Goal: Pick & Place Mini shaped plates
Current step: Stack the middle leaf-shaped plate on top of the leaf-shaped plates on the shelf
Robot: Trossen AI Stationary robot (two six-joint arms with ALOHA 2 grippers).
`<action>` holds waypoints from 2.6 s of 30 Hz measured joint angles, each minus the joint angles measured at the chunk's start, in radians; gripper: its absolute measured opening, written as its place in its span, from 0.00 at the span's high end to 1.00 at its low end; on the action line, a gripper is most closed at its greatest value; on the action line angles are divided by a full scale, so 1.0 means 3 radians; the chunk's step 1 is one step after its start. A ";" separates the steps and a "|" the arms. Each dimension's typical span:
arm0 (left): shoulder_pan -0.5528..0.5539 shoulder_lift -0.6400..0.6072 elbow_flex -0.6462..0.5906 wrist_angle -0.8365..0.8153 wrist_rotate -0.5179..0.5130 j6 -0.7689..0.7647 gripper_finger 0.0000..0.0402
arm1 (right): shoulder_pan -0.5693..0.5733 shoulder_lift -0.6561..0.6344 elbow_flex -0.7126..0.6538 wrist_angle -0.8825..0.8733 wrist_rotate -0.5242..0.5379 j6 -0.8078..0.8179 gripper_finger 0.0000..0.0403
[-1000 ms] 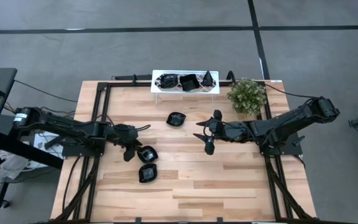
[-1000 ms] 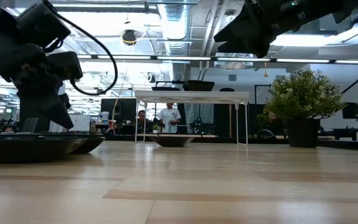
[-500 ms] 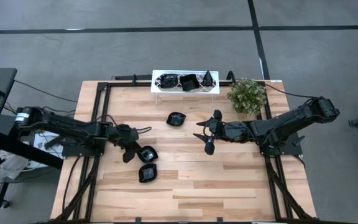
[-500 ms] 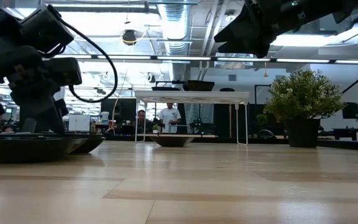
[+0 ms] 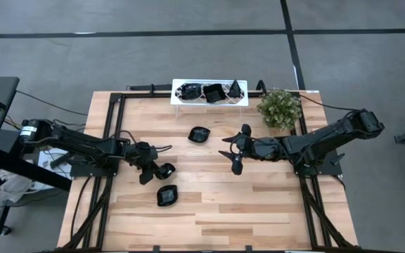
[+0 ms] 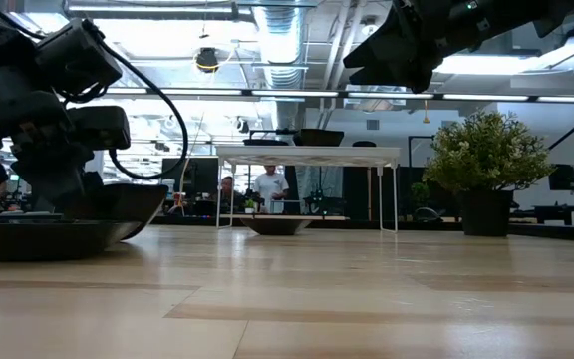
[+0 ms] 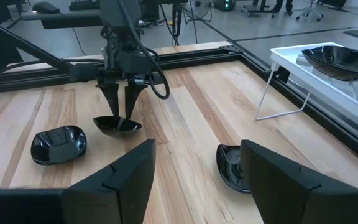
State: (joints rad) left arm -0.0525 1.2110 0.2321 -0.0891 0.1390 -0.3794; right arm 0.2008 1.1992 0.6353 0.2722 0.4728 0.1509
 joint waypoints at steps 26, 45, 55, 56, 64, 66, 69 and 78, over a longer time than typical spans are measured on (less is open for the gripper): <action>0.0001 -0.0478 0.0010 -0.0157 -0.0219 0.0116 0.73 | 0.0000 -0.0001 0.0000 -0.0003 0.0000 0.0000 0.43; 0.0000 -0.0450 0.0009 -0.0201 -0.0187 0.0127 0.73 | 0.0000 -0.0001 0.0001 -0.0004 -0.0001 0.0001 0.43; -0.0001 -0.0305 0.0008 -0.0044 -0.0188 0.0128 0.73 | 0.0000 -0.0001 0.0001 -0.0007 -0.0001 0.0001 0.43; -0.0001 -0.0260 0.0007 -0.0038 -0.0188 0.0127 0.73 | 0.0000 -0.0001 0.0001 -0.0006 -0.0001 0.0004 0.43; 0.0000 -0.0059 0.0005 0.0139 -0.0187 0.0142 0.73 | 0.0000 -0.0001 0.0001 -0.0007 -0.0002 0.0026 0.43; -0.0001 -0.0060 0.0005 0.0156 -0.0153 0.0142 0.73 | 0.0000 -0.0001 0.0001 -0.0007 -0.0003 0.0026 0.43; -0.0002 -0.0060 0.0005 0.0202 -0.0014 0.0138 0.73 | 0.0000 -0.0001 0.0001 -0.0008 -0.0003 0.0025 0.43; -0.0005 0.0000 0.0005 0.0203 -0.0031 0.0105 0.73 | 0.0000 -0.0001 0.0001 -0.0008 -0.0003 0.0026 0.43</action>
State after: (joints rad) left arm -0.0540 1.2109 0.2337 -0.0280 0.1298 -0.3480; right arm 0.2008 1.1988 0.6357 0.2699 0.4721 0.1587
